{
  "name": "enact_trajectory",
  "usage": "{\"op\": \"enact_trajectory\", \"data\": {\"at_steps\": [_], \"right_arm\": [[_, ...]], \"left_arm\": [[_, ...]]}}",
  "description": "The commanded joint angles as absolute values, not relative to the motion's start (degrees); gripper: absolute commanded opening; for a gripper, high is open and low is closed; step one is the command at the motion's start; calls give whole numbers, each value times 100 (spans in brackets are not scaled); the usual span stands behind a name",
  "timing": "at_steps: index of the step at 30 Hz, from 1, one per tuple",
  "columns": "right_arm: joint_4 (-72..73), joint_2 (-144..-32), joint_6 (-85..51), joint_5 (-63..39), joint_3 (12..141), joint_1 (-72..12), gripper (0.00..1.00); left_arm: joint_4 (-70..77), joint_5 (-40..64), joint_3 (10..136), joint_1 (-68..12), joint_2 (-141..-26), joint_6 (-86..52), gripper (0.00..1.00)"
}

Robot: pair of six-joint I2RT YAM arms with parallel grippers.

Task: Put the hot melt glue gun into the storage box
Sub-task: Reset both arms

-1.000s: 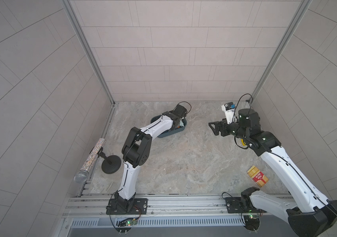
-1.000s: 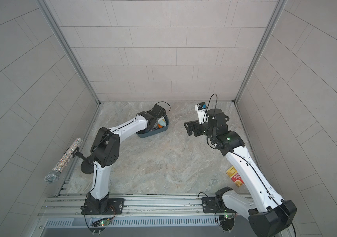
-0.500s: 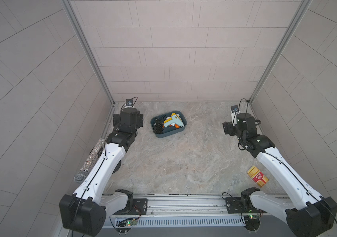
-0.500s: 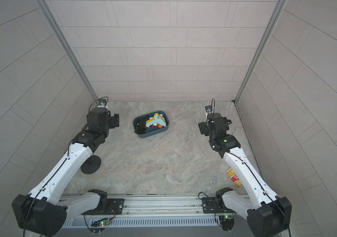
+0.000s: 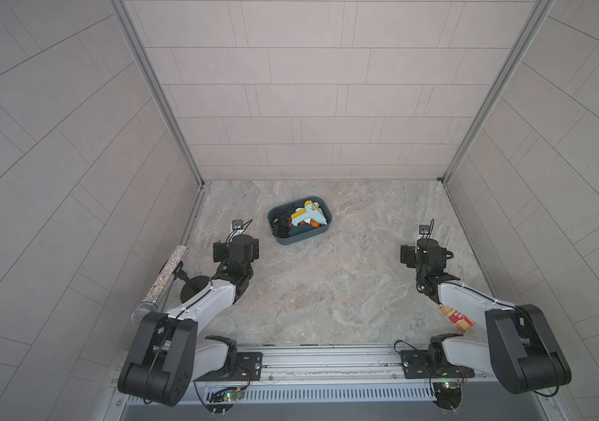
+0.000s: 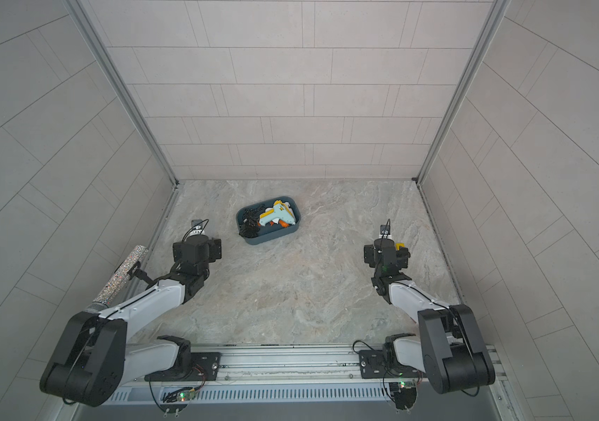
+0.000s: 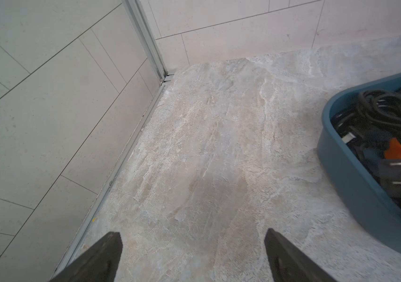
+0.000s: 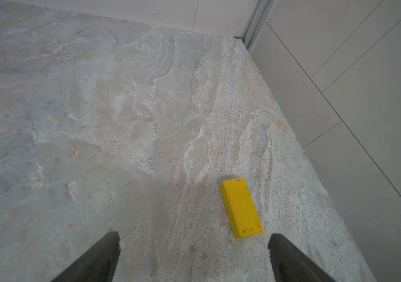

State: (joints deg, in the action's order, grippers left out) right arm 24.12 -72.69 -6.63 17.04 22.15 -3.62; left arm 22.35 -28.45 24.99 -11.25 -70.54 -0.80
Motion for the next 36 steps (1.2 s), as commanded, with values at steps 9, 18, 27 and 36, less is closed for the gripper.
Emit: {"op": "enact_trajectory", "data": {"at_steps": [9,18,27,36], "right_arm": [[3982,-8681,-516,1022,2708,-162,99],[5336,-8947,-495,562,2132,-24,100],[5295,-8965,-478,589,2162,-52,100],[5263,-8939,-501,557,2153,-21,100]], "left_arm": [[4748,-2297,2343,-474,-8825,-386,100],[5073,-1592,2312,-367,-9032,-163,100],[4781,-1604,2381,-369,-8913,-190,100],[4641,-1608,2417,-361,-8877,-185,100]]}}
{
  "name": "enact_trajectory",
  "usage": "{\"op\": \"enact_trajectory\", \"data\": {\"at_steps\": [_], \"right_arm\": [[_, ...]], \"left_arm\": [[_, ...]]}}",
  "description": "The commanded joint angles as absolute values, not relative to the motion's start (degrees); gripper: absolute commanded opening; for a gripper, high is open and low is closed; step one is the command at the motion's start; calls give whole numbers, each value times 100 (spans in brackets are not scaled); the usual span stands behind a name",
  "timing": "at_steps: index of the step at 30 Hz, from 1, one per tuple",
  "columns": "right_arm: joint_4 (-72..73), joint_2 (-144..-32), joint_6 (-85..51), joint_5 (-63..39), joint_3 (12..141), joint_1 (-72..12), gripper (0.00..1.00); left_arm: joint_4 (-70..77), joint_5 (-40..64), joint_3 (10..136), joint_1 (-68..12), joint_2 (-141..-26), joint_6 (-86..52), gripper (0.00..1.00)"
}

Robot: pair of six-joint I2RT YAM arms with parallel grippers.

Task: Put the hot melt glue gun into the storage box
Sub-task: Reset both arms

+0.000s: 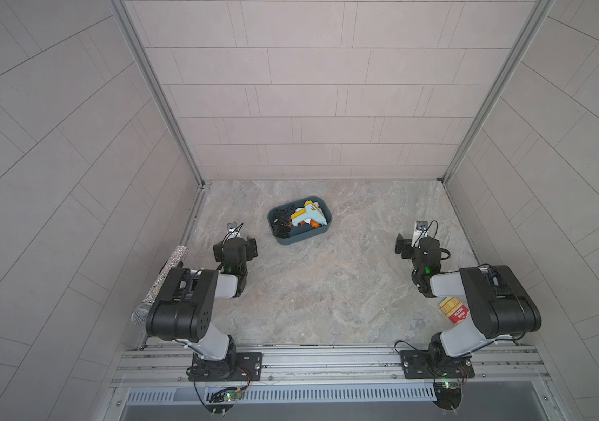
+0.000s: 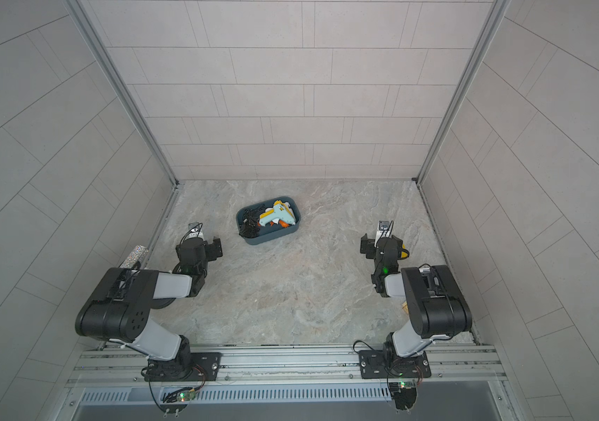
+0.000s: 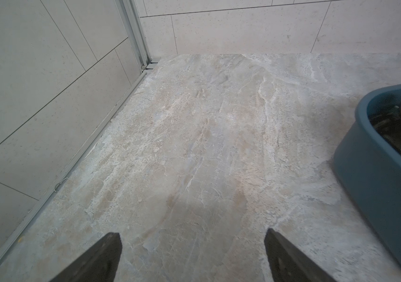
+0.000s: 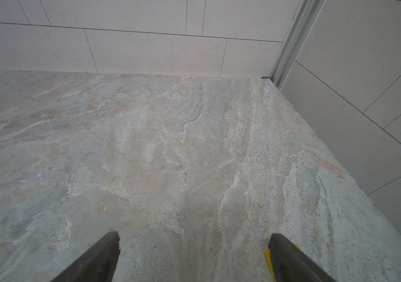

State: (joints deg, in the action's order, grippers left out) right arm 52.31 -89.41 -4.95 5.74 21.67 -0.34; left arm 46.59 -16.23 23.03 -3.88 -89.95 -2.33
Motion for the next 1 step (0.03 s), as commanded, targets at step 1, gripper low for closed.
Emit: {"op": "enact_trajectory", "data": {"at_steps": [1], "right_arm": [[5267,-8930,-501,554,2153,-18,100]], "left_arm": [[4639,-1607,2417,-366,-8880,-190,100]]}}
